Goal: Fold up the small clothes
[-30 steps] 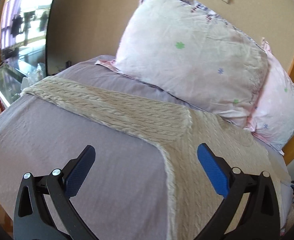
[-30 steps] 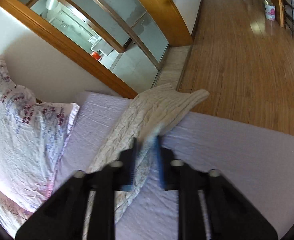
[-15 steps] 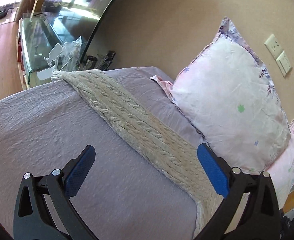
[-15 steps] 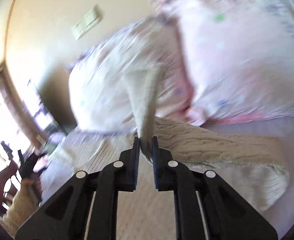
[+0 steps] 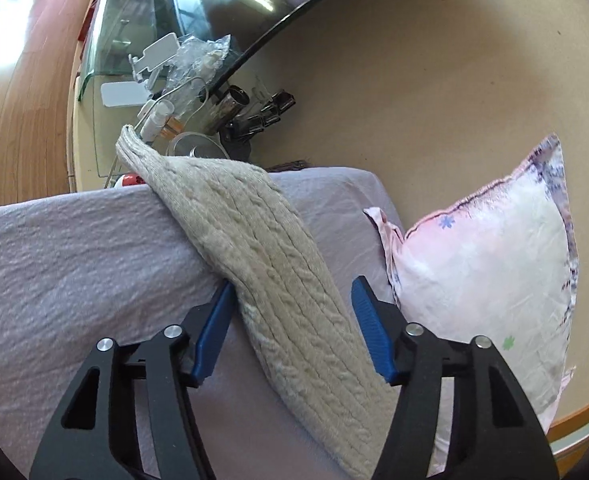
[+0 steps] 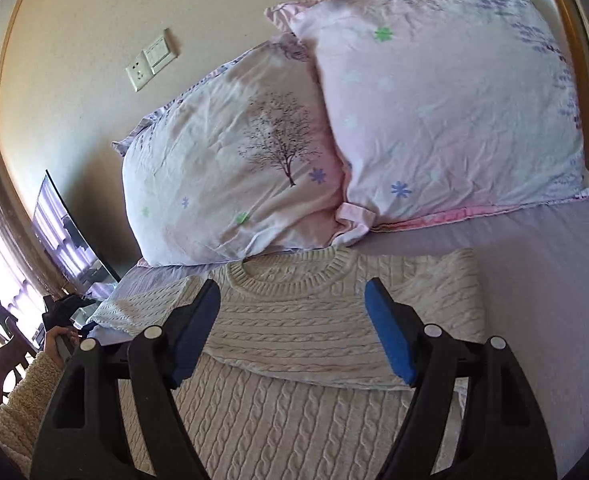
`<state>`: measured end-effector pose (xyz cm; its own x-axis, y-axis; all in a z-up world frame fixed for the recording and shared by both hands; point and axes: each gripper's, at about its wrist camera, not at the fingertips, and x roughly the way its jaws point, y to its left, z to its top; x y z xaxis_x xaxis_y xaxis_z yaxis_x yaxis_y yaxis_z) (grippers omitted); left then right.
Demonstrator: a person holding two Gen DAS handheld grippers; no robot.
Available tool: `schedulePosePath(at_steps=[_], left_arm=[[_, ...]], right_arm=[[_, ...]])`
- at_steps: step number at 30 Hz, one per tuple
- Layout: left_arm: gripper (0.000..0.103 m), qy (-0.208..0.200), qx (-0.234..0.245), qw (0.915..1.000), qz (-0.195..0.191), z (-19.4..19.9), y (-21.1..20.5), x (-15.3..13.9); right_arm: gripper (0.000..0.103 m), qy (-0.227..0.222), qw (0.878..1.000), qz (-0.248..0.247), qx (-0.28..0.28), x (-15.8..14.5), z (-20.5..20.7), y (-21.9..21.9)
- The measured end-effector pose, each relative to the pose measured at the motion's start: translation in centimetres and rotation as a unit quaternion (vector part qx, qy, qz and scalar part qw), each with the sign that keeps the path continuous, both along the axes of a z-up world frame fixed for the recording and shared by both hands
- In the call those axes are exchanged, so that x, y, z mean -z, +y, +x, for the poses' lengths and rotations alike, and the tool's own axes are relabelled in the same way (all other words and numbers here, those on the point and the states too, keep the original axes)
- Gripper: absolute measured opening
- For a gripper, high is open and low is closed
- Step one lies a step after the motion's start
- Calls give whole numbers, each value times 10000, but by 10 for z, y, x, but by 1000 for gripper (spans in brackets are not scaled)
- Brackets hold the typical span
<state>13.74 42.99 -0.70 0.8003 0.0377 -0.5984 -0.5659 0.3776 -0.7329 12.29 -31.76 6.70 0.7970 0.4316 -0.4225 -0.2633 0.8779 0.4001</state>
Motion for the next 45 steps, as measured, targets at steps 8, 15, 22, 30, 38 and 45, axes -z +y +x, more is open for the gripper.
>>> schedulePosePath(at_steps=[8, 15, 22, 30, 38, 45], left_arm=[[7, -510, 1595, 9708, 1716, 46, -121, -92], [9, -1292, 5525, 7926, 2230, 63, -425, -88], [31, -995, 6048, 7493, 2509, 25, -457, -60], [79, -249, 4685, 8354, 2864, -31, -327, -61], [79, 5, 4613, 8702, 1730, -57, -284, -22], [59, -445, 4885, 8662, 952, -82, -281, -8]], right_arm=[[75, -106, 9996, 145, 238, 3, -7, -29], [79, 165, 9982, 574, 94, 19, 14, -25], [54, 1255, 9875, 864, 411, 61, 49, -50], [8, 1757, 9813, 260, 743, 92, 82, -42], [17, 1505, 9726, 578, 1673, 82, 48, -77], [51, 1867, 9665, 752, 1593, 100, -25, -107]])
